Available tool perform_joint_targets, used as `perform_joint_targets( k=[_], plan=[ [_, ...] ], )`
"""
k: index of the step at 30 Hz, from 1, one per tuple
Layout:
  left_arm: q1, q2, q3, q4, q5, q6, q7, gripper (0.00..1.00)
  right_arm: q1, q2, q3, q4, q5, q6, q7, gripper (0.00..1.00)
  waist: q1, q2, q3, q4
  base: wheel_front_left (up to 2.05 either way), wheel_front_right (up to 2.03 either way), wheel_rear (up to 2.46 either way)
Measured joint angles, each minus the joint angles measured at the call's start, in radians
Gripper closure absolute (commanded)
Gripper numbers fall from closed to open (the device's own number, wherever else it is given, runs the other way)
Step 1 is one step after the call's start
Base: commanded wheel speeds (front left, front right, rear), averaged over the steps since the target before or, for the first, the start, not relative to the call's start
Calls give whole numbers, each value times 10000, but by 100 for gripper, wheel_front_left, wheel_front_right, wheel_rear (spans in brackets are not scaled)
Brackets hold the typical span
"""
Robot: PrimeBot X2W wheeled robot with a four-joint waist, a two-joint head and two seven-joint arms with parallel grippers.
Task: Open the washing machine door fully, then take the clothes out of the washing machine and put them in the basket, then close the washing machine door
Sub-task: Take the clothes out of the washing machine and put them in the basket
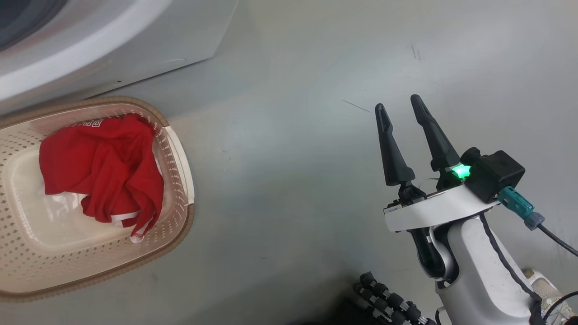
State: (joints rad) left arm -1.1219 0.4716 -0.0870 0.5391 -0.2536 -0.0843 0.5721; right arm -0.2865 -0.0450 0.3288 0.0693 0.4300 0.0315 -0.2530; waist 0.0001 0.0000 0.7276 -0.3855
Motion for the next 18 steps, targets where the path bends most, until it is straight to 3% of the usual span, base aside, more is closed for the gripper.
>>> perform_joint_targets(
  k=[11,12,13,15,18],
  plan=[
    [-523,408,380,504,-13,357,851,0,-351,8,84,-163,184,-167,0,0,0,0,608,-340,0,0,0],
    [-552,424,399,514,-13,364,848,8,-385,10,107,-161,184,-167,0,0,0,0,638,-354,0,0,0],
    [-568,435,416,539,-13,378,840,60,-413,13,125,-161,184,-169,0,0,0,0,656,-369,0,0,0],
    [-591,435,437,583,-42,439,871,98,-444,15,127,-161,184,-173,0,0,-1,0,680,-381,0,0,0],
    [-712,433,441,648,-105,439,972,100,-495,15,127,-161,184,-215,0,0,-1,0,704,-370,0,0,0]
  ],
)
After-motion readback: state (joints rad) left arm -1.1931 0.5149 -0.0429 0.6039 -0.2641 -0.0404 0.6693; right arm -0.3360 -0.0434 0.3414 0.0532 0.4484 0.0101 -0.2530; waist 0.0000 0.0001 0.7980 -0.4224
